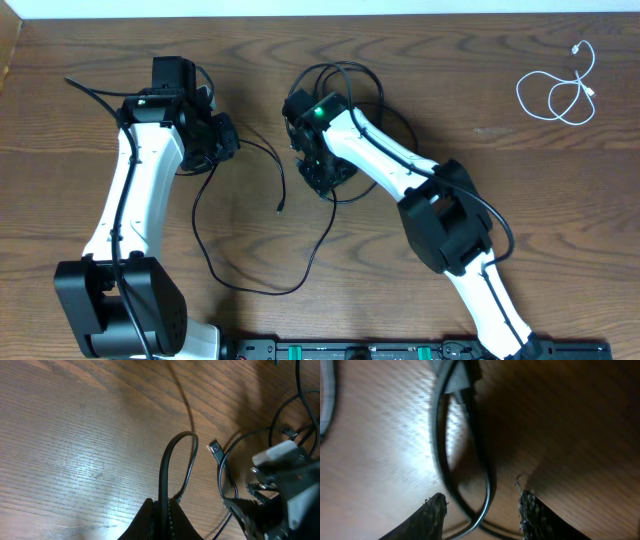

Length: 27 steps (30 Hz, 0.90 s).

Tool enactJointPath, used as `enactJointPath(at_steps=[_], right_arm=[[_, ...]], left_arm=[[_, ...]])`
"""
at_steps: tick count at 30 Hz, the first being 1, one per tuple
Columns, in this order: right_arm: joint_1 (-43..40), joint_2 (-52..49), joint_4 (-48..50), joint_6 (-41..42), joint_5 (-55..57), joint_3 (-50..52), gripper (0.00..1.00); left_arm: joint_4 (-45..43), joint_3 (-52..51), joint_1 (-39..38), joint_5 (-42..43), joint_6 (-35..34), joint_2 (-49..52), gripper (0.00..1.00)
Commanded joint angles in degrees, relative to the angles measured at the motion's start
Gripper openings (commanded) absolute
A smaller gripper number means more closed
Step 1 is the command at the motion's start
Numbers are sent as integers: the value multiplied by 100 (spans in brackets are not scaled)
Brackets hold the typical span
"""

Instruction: Untangle cables

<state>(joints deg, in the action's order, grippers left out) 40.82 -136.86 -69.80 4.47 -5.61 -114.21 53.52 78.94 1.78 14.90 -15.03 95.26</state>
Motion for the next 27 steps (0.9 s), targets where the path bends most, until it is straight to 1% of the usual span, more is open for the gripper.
enactJointPath(at_steps=[1,12,18,27], right_arm=[[22,-111,20,-68,144,13,45],[31,-208,201,-26,245,179,41],[81,-208,431,-31,262,531,42],[74,-208,313,-39,0,988,40]], left_arm=[[13,-17,9,-15,-28,-22,8],[13,-17,9,-15,-28,-22,8],[15,-17,7,-15,-28,-22,8],[17,-17,9,-15,-28,-22,8]])
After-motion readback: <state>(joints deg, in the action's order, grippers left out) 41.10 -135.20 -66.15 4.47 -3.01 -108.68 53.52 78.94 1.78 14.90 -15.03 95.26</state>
